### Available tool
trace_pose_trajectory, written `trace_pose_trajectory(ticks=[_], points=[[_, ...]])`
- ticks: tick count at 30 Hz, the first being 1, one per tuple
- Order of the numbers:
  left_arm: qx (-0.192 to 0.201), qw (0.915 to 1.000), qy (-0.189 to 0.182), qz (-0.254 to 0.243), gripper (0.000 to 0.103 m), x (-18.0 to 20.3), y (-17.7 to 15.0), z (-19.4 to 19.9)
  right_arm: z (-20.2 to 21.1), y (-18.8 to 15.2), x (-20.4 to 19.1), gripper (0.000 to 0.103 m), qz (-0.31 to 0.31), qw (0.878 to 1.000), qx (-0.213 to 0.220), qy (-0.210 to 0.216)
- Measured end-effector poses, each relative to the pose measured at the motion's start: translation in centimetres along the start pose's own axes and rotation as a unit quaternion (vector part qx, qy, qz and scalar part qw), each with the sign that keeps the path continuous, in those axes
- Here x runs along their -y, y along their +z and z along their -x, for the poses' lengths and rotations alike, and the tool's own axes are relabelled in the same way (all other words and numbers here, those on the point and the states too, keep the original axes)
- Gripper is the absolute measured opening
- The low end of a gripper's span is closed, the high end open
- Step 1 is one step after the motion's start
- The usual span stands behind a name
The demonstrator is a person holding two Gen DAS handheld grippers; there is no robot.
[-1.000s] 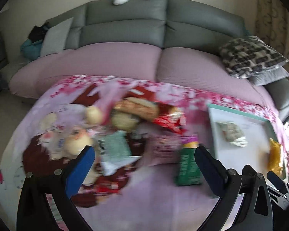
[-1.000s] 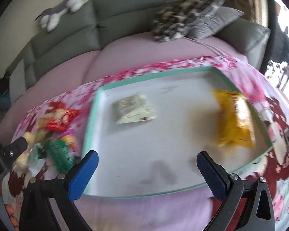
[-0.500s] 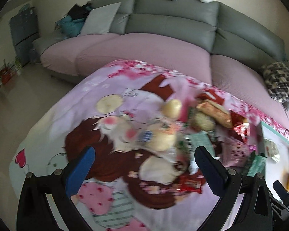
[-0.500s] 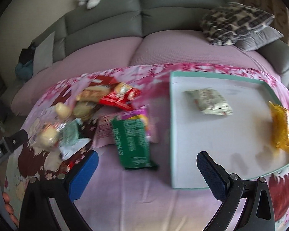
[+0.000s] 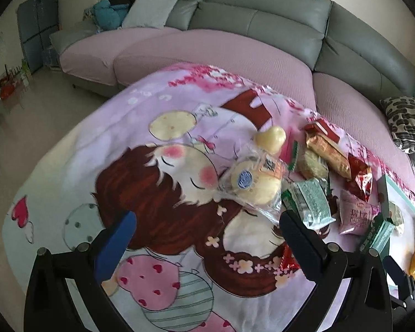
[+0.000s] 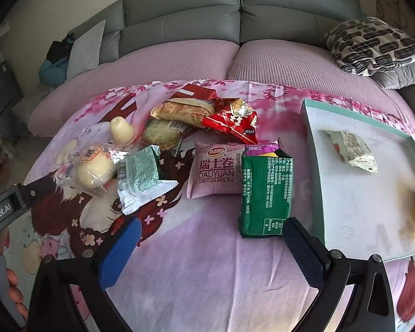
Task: Organize snacks
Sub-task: 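Move both open tools back toward the snack pile, then grasp the small red candy packet with the left tool while the right tool grasps the green biscuit pack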
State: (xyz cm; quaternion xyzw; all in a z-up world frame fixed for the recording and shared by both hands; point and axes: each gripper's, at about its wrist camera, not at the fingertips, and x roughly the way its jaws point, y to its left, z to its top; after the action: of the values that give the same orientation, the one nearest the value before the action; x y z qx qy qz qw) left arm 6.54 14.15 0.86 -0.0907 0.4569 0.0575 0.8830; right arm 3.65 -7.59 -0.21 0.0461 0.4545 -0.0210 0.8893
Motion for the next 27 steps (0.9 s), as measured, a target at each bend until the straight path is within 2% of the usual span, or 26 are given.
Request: trace_pose_trajectory(ticks=[11, 20, 27], points=[[-0.056, 0.9973, -0.047, -0.008, 0.103, 2.2, -1.7, -2.3, 0.4, 0.2, 3.0, 0.103, -0.015, 0.999, 0.001, -0.048], [-0.081, 0.9942, -0.060, -0.037, 0.102, 4.2, -2.7, -3.1, 0.6, 0.2, 4.1, 0.103, -0.017, 0.997, 0.006, -0.071], [-0.099, 0.9885, -0.088, -0.074, 0.084, 6.4, -3.5, -3.5, 1.0, 0.3, 5.5, 0.103, -0.039, 0.996, 0.009, -0.079]])
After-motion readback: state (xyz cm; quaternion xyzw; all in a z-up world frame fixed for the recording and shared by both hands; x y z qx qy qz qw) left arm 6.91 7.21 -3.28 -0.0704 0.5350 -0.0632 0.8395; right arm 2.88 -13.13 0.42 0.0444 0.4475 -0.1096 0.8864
